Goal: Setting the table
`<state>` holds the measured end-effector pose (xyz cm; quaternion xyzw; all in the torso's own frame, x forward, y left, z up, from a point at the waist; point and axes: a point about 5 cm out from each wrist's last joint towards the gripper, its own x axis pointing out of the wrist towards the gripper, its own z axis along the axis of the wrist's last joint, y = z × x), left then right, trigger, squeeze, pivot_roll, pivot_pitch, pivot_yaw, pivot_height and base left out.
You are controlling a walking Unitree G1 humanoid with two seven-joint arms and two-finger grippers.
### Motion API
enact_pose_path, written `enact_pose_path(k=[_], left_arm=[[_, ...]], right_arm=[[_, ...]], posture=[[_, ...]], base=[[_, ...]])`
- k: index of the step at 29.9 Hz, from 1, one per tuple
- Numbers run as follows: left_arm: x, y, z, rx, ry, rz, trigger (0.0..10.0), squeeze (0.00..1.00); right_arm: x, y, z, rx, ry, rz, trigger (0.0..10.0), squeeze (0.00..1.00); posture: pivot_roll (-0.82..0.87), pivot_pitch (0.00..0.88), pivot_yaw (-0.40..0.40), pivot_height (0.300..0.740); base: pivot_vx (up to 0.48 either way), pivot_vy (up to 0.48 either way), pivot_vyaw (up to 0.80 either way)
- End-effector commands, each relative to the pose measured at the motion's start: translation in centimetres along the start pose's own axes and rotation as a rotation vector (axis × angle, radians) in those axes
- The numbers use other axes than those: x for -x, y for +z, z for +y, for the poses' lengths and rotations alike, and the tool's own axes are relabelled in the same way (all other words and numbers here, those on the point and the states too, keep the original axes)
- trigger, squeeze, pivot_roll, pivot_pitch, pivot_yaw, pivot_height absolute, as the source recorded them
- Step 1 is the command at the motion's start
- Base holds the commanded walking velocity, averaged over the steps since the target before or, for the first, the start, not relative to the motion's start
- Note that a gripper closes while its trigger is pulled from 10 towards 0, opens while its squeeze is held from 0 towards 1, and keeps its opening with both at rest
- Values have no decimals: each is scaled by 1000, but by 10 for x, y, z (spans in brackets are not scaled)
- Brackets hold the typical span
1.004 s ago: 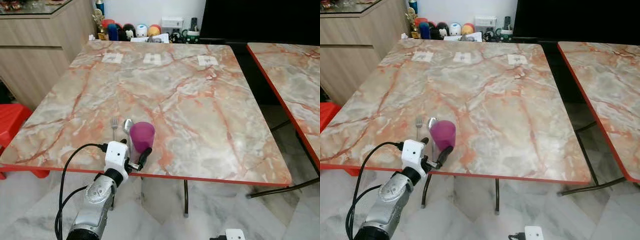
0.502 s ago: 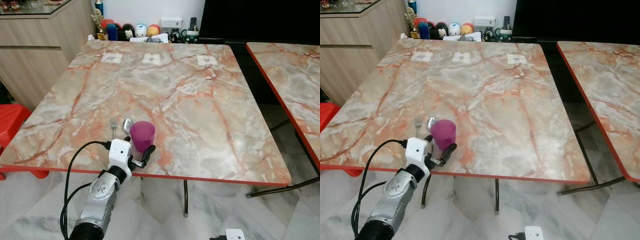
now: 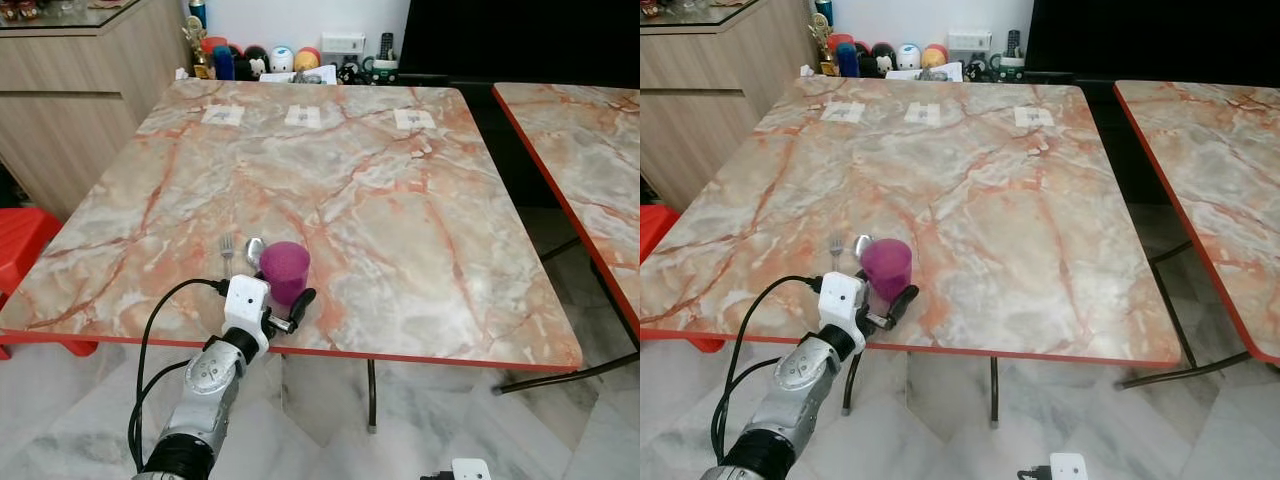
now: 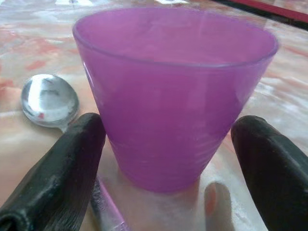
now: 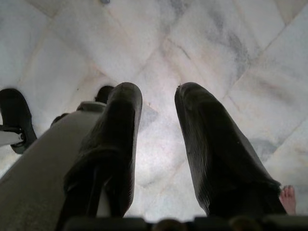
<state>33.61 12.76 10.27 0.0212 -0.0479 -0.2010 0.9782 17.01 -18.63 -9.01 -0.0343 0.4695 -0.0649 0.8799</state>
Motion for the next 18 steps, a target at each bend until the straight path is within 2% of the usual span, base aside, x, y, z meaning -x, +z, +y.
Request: enact_pose_path(k=[1,18], left_arm=[[-1,-3,-1,-3,10,10,10000,0],[-9,-3,6,16,113,7,10000,0]], right_arm=[[1,-5,-3,-12,-12,14,10000,0],[1,-8,-5,-10,-22,18,10000,0]], posture=[[-22,149,-14,740],[-42,161,-17,740]], base=[[0,0,0],[0,0,0]])
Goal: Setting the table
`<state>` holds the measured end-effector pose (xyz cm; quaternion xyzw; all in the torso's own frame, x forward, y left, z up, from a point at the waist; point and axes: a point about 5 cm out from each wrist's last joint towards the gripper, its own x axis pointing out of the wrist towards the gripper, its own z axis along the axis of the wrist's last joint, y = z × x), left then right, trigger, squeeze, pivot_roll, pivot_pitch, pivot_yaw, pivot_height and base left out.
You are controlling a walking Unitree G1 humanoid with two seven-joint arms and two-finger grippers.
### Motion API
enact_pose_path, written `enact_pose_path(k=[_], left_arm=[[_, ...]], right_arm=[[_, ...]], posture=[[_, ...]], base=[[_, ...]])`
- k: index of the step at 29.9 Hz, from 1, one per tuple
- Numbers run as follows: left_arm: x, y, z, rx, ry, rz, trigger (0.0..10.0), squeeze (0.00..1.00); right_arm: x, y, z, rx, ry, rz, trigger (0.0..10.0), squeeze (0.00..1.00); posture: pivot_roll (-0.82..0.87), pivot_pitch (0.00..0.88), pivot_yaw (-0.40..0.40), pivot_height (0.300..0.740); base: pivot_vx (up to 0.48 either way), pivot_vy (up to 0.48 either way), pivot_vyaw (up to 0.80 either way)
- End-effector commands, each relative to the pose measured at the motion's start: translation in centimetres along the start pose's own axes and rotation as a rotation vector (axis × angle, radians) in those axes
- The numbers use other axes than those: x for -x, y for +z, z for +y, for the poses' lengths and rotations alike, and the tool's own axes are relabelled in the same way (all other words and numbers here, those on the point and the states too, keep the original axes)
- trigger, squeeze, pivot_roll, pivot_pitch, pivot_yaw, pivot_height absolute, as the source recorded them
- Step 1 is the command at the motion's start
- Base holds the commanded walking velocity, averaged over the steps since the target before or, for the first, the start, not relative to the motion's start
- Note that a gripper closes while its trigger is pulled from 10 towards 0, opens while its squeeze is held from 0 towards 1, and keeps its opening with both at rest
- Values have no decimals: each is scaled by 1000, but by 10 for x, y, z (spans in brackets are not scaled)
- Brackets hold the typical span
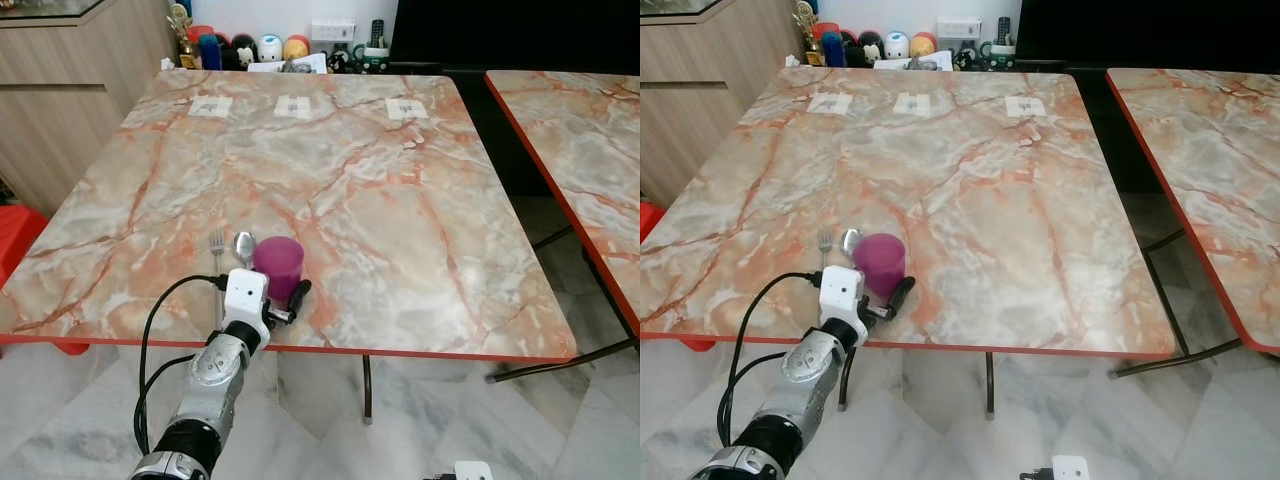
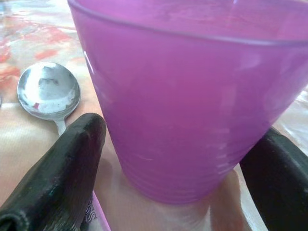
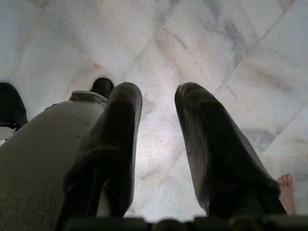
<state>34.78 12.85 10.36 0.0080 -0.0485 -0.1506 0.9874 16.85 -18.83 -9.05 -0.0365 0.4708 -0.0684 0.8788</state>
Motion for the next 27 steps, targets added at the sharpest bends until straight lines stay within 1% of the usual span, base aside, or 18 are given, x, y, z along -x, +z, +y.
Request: enact_pose_path(k=[1,15,27], left_arm=[[0,-2,1,-1,12,7,0,0],[-1,0,2,-3,24,-11,0,0],[-4,3,0,-38,9,-24,0,0]], right_arm=[[1,-6,-4,-10,-14,15,10000,0],[1,-5,-3,-5,-14,15,10000,0],[1,-5,-3,-6,-16,14,10000,0]], posture=[[-44,162,-17,740],[-37,159,-17,740],[-33,155,-18,740]], base=[[0,0,0],[0,0,0],[0,0,0]])
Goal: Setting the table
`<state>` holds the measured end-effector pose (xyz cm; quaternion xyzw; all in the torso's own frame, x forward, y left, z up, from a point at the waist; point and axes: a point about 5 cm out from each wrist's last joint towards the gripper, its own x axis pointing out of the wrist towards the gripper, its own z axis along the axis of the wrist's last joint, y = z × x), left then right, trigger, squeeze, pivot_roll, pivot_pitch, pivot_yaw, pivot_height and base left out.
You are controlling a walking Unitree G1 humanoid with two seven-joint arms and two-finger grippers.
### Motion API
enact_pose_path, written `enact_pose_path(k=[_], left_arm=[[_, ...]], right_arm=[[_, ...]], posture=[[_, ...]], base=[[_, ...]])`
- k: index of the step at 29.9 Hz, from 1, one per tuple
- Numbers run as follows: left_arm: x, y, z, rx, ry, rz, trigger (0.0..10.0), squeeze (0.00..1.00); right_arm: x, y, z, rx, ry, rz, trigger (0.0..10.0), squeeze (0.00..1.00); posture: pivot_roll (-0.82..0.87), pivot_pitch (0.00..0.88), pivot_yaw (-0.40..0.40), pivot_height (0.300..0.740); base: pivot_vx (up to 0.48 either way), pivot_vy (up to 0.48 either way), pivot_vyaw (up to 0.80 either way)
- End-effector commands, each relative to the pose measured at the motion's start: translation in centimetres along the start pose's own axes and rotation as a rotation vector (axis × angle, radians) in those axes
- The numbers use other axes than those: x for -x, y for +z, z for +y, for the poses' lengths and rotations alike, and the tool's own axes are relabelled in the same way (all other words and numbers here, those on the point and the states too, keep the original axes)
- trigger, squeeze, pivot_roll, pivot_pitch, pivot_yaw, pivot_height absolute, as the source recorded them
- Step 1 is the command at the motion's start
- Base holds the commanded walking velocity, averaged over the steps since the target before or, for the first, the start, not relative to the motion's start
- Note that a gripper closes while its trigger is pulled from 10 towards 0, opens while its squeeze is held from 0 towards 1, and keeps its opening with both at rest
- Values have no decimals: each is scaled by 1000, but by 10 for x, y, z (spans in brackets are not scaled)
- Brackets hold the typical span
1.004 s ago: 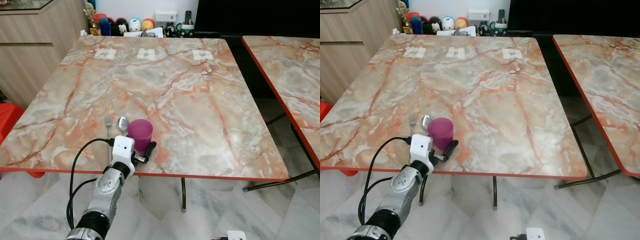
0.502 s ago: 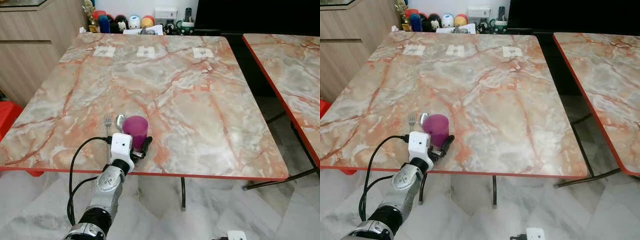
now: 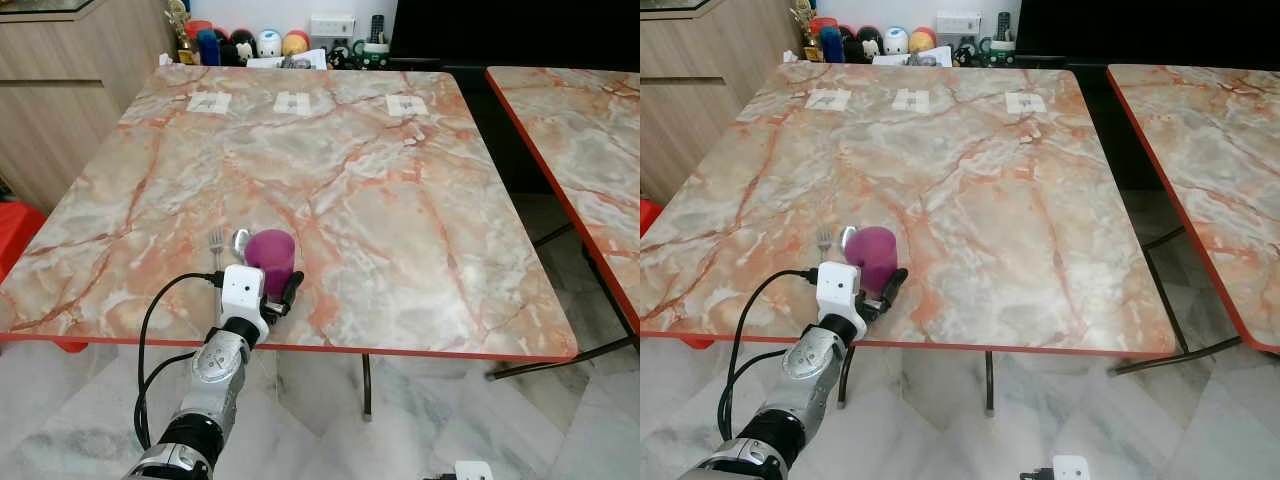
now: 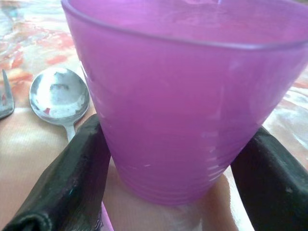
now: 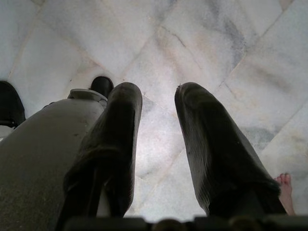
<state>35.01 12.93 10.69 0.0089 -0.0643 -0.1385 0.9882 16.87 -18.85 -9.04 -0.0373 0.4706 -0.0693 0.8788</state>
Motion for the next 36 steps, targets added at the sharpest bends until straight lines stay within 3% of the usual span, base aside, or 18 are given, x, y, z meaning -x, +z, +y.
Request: enact_pose_path(k=[1,6,14,18,26,27,28,29,30,31,32,36], left_arm=[[-2,3,-1,-39,-17,-8,0,0],[-3,14,6,-64,0,-67,0,0],[7,39,36,-146,60,-174,0,0],[23,51,55,-199,103,-210,0,0],[78,42,97,-304,222,-114,0,0],[88,39,102,-322,252,-92,1569,0],[94,38,106,-334,272,-77,1569,0],[101,36,108,-340,284,-66,6118,0],[104,35,107,-341,285,-63,9294,0],[106,34,107,-343,286,-60,9294,0],[111,33,106,-354,293,-47,10000,0],[122,30,103,-361,299,-27,10000,0]], right_arm=[[1,-5,-3,-7,-14,15,10000,0],[1,-5,-3,-7,-14,14,10000,0],[1,-5,-1,-6,-7,13,10000,0],[1,-6,-1,-9,-6,13,10000,0],[1,-7,-2,-6,-7,15,10000,0],[1,-7,-2,-4,-5,15,10000,0],[1,-7,-2,-2,-4,15,10000,0],[1,-7,-2,0,-2,15,10000,0],[1,-7,-2,1,-1,15,10000,0],[1,-7,-2,2,-1,15,10000,0],[1,-7,-2,1,1,15,10000,0],[1,-7,-3,1,1,14,10000,0]], posture=[[-33,155,-18,740],[-19,152,-17,740],[4,140,-13,740],[12,127,-8,740],[31,97,-4,740],[35,92,-4,740],[35,92,-4,740],[35,88,-4,740],[33,80,-3,740],[32,77,-4,740],[33,68,-3,740],[38,53,-5,740]], base=[[0,0,0],[0,0,0],[0,0,0],[0,0,0],[0,0,0],[0,0,0],[0,0,0],[0,0,0],[0,0,0],[0,0,0],[0,0,0],[0,0,0]])
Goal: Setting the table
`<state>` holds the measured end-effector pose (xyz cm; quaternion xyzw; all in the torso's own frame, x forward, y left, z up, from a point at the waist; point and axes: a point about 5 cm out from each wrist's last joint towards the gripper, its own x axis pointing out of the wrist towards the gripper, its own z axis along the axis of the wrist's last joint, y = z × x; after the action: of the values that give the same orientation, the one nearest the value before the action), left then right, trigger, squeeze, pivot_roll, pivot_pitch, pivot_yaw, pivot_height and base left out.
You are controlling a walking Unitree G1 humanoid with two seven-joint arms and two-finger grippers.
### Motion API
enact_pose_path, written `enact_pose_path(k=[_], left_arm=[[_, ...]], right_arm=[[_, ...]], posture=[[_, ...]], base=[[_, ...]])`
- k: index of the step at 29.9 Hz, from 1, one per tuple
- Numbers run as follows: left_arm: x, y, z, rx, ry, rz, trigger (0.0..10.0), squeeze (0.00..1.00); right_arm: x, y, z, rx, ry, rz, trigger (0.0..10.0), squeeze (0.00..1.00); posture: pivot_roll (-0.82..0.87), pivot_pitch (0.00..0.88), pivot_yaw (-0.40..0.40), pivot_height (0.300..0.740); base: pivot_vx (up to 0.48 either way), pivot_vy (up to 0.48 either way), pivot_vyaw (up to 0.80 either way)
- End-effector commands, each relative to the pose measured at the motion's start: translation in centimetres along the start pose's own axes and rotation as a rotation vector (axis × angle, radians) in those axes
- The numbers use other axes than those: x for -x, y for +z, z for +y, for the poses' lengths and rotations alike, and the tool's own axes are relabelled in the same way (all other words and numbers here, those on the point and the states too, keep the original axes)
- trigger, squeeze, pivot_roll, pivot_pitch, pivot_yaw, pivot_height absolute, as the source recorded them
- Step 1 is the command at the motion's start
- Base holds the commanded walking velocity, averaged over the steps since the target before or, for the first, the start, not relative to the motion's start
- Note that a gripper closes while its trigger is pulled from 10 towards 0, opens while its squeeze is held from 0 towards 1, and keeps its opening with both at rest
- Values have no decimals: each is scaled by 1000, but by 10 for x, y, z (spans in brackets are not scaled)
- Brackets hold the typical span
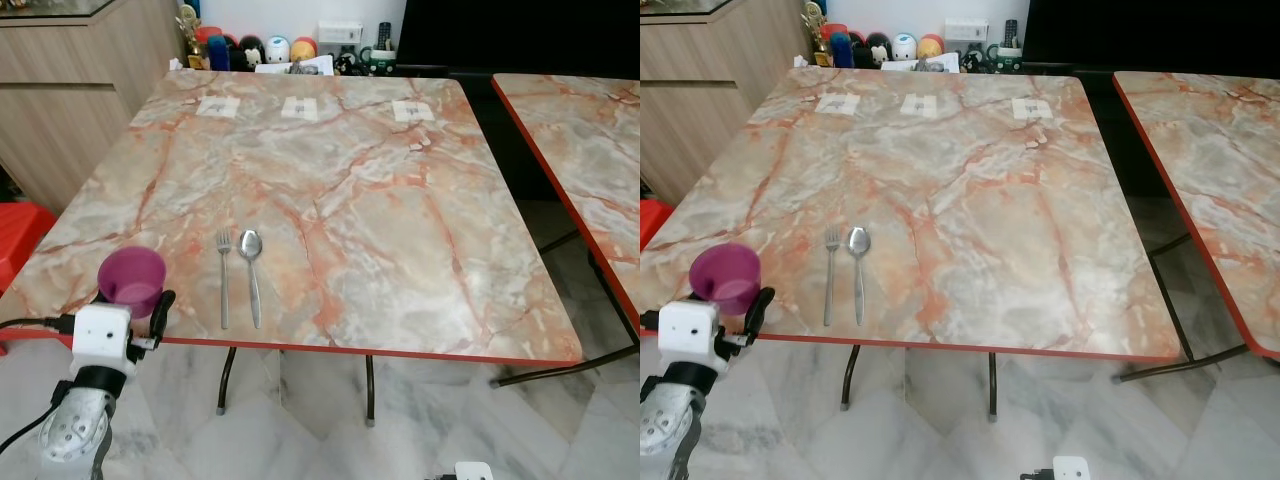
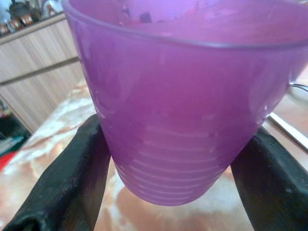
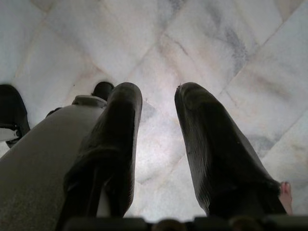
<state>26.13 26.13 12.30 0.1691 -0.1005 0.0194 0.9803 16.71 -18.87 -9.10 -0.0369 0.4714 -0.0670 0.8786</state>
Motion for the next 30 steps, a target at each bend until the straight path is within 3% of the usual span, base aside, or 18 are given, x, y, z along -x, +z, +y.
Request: enact_pose_path(k=[1,6,13,20,26,30], left_arm=[[8,0,2,-6,12,16,10000,0],[10,1,3,19,38,23,10000,0],[1,8,-11,63,2,18,10000,0],[-1,7,-13,109,7,26,10000,0],[2,1,-17,116,1,67,10000,0],[11,-6,-9,98,25,104,10000,0]], right_arm=[[1,-6,-3,1,-5,14,10000,0],[1,-6,-3,3,-6,17,10000,0],[0,-1,-1,-12,-2,4,10000,0],[-1,4,0,-25,-8,-15,10000,0],[-1,8,1,-44,-8,-28,10000,0],[-1,9,1,-43,-4,-26,10000,0]], posture=[[43,43,-7,740],[57,23,-10,740],[49,18,-8,740],[42,16,-7,740],[37,17,3,740],[42,21,5,740]], base=[[0,0,0],[0,0,0],[0,0,0],[0,0,0],[0,0,0],[0,0,0]])
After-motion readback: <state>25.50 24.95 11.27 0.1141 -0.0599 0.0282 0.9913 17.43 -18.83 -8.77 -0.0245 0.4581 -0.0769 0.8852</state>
